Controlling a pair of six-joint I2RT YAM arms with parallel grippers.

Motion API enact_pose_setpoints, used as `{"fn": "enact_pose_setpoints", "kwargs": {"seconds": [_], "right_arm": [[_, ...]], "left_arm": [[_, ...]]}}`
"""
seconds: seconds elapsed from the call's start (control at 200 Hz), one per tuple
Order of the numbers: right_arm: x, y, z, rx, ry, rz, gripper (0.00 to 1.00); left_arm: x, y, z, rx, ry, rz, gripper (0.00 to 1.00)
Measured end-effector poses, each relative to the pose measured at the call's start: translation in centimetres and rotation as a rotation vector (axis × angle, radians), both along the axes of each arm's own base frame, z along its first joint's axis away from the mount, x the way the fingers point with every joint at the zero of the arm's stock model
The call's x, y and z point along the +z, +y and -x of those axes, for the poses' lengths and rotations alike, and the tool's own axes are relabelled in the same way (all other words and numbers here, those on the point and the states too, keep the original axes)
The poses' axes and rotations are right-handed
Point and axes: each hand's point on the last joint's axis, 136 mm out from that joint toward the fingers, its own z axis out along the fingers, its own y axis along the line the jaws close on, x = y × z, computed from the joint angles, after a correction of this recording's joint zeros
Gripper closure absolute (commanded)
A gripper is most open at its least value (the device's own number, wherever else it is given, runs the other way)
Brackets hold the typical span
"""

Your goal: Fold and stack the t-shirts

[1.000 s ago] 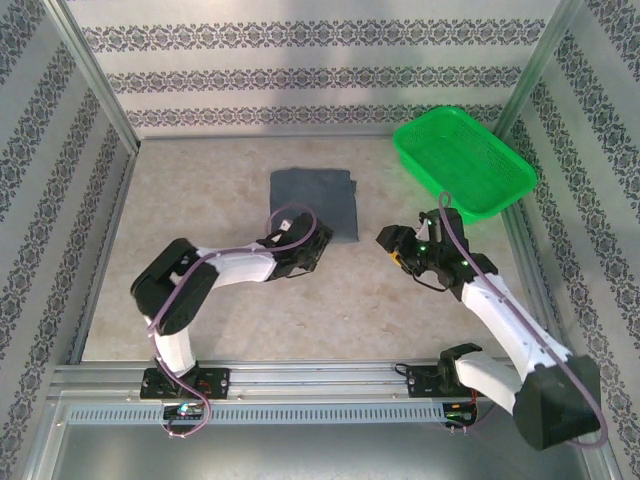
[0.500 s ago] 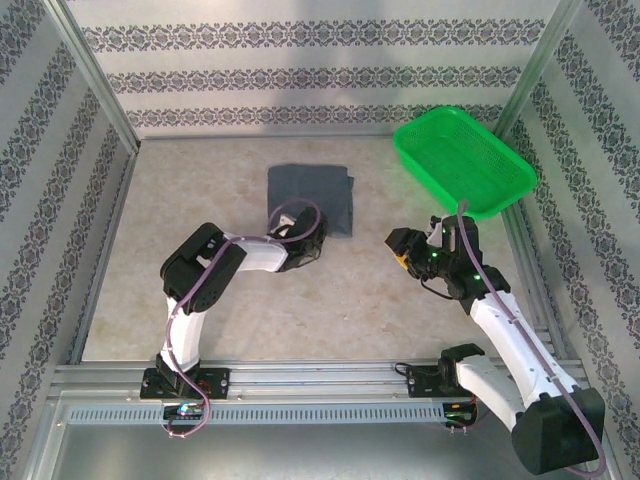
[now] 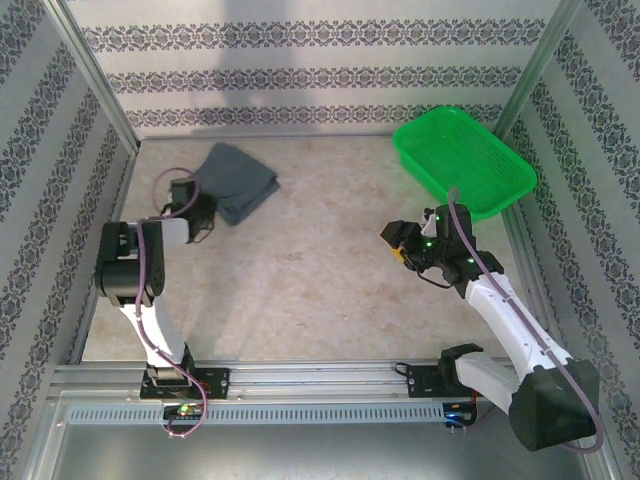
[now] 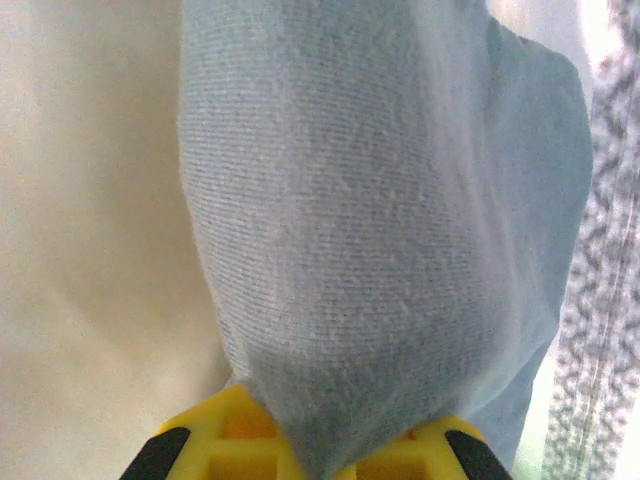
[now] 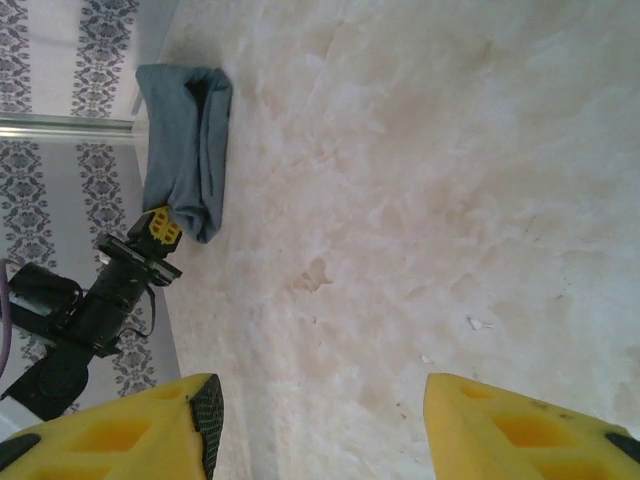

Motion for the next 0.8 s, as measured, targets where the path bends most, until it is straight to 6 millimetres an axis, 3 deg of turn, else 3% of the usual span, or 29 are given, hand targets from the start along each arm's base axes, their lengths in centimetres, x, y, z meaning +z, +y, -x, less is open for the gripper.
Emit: {"fn": "enact_pose_setpoints", "kwargs": {"seconds": [0.14,0.24,0.38,0.615,0.799], "right_arm": [[-0.5,1.3,0.1,0.041,0.02,0.007,0.44],[-1.0,2.0,0.2,0.065,0.036,0.013,0.44],[-1.4,2.2,-0.1,0.067,0.045,0.02,0.44],[-1.7,2.6,-0.7,0.071,0.049,0.021,0.44],[-1.2,3.0,-1.0,0.087,0.027,0.006,0.44]], "left_arm": [[-0.8,5.6,-0.2,0.053,0.0,0.006,1.0],[-1.2,7.1,-0.3,0.069,0.0,0.016,1.0],[-1.0,5.8,-0.5,0.067,-0.034,0.045,1.0],[-1.1,-0.4,-1.1,-0.021,-0.055,0.074,1.0],[-0.4,0.2,-1.6,-0.018,-0.073,0.063,0.97]]}}
